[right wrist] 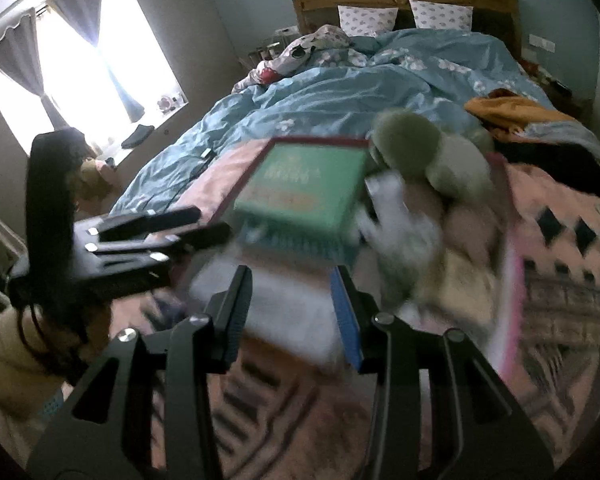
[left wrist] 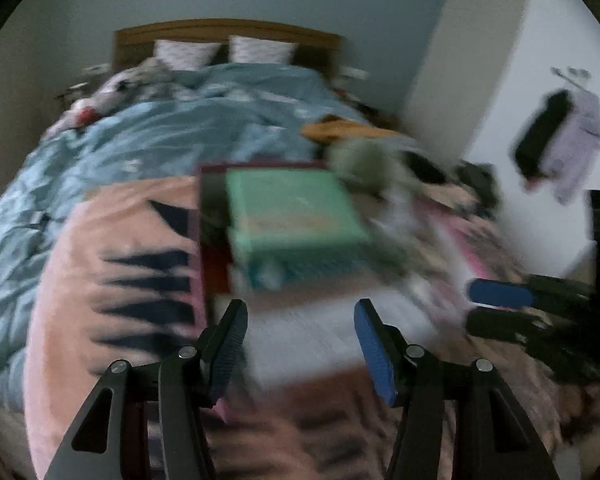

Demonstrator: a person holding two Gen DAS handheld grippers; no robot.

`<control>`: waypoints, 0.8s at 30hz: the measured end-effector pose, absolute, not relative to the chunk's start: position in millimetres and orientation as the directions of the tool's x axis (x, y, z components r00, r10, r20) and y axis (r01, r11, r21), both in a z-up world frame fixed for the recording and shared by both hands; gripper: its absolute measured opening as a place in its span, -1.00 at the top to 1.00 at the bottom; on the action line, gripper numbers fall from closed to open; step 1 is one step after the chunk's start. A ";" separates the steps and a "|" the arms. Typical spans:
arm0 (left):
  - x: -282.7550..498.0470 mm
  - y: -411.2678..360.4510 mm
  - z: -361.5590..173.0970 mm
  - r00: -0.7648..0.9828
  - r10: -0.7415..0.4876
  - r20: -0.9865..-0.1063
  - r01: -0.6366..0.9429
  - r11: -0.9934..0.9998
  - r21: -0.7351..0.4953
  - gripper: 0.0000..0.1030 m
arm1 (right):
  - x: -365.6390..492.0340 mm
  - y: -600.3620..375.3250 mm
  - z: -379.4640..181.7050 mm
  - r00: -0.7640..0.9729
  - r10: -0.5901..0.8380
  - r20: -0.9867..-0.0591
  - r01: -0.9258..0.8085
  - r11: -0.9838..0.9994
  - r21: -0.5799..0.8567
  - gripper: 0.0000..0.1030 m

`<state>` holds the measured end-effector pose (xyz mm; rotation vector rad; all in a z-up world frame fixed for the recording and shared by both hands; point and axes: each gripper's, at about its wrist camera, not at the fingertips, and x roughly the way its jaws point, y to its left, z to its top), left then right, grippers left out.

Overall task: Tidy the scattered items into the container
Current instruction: 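Open both grippers to release the mint-green box in the pink box, then move both grippers down to the white-and-orange tissue pack on the blanket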

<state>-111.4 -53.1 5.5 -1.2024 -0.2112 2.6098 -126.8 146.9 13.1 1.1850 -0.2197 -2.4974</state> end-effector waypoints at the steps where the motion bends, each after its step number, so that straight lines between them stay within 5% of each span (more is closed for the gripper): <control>1: -92.6 -44.5 5.2 -0.600 0.334 -0.727 -0.211 -0.943 -0.258 -0.15 | -111.8 152.2 10.6 -0.575 -0.385 -0.722 0.246 -0.923 0.296 0.13; 6: -30.9 -0.7 -25.8 -0.404 0.498 -0.767 -0.307 -0.864 -0.400 -0.28 | -32.0 183.9 -22.9 -0.501 -0.298 -0.812 0.095 -0.952 0.290 0.08; 12: 9.3 53.1 -70.8 -0.198 0.516 -0.833 -0.318 -0.838 -0.444 -0.28 | 35.5 206.8 -54.8 -0.411 -0.286 -0.865 -0.030 -0.945 0.327 0.08; 17: 29.8 81.1 -63.4 -0.220 0.490 -0.843 -0.362 -0.844 -0.396 -0.48 | 78.8 217.8 -63.8 -0.420 -0.283 -0.862 -0.094 -0.931 0.351 0.02; 24: 53.0 105.3 -61.4 -0.225 0.485 -0.845 -0.388 -0.840 -0.379 -0.50 | 121.4 233.6 -77.7 -0.411 -0.254 -0.875 -0.177 -0.920 0.350 -0.01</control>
